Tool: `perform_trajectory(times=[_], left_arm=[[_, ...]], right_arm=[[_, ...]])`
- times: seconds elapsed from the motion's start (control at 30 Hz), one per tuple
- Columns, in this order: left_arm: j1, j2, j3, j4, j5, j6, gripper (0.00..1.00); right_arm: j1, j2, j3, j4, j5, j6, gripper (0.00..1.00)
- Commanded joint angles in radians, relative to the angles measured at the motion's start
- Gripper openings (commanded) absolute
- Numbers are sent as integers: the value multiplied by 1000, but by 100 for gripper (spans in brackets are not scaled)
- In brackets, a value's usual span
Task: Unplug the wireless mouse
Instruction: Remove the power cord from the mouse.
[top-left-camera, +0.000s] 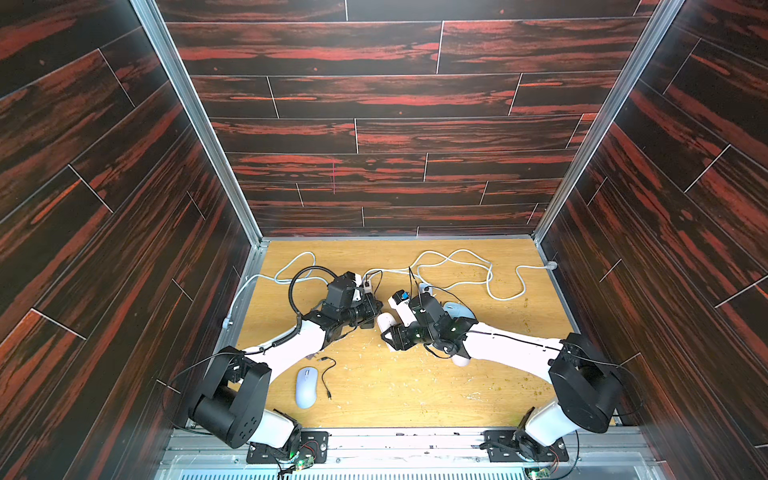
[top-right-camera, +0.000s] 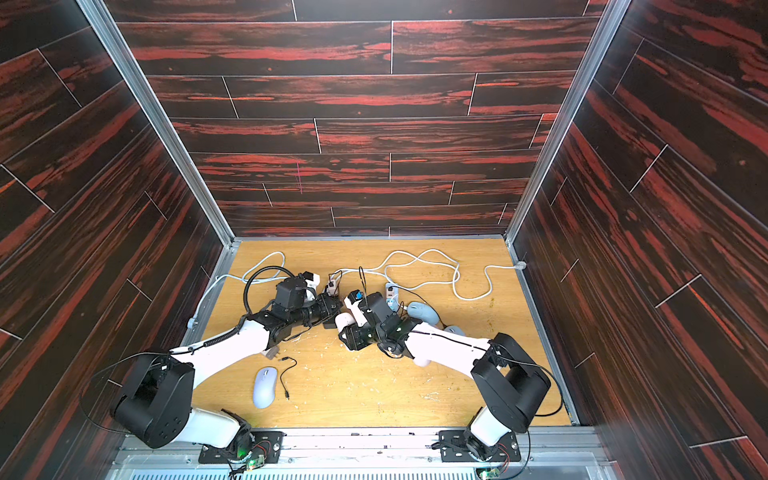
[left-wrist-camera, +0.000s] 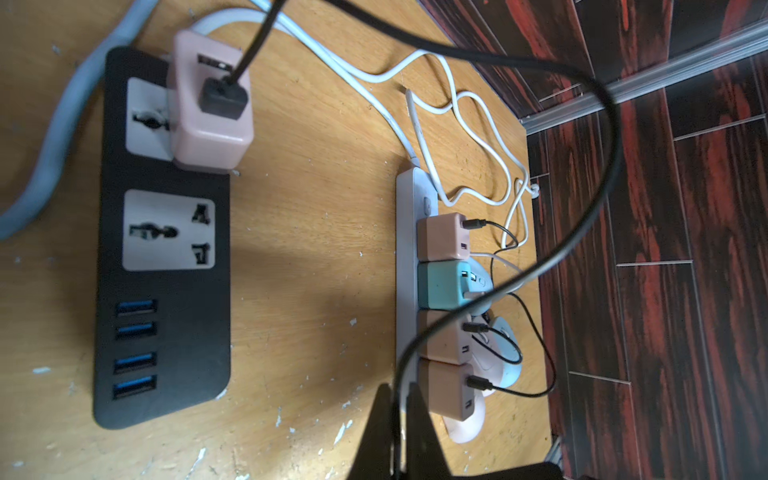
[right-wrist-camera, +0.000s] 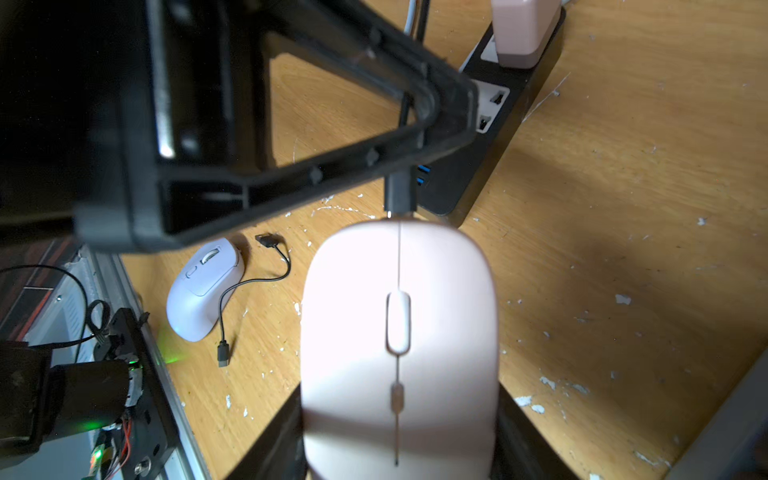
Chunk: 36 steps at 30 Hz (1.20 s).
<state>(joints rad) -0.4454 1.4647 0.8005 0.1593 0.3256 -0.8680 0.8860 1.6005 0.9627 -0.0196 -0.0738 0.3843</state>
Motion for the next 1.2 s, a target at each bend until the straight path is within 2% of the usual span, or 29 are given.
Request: perform_trajectory(times=[0.0, 0.2, 0.37, 0.5, 1.0, 1.17], left_arm=[[0, -34, -12, -9, -41, 6, 0], [0, -44, 0, -19, -43, 9, 0], [0, -52, 8, -30, -48, 21, 0], [2, -59, 14, -21, -46, 21, 0], [13, -76, 54, -40, -111, 43, 0], [30, -76, 59, -26, -98, 32, 0]], right_arm=[[4, 21, 59, -14, 15, -25, 0], [4, 26, 78, -39, 39, -9, 0], [4, 13, 38, 36, 17, -31, 0], [3, -6, 23, 17, 53, 14, 0], [82, -9, -75, -16, 52, 147, 0], [89, -23, -101, -20, 48, 182, 0]])
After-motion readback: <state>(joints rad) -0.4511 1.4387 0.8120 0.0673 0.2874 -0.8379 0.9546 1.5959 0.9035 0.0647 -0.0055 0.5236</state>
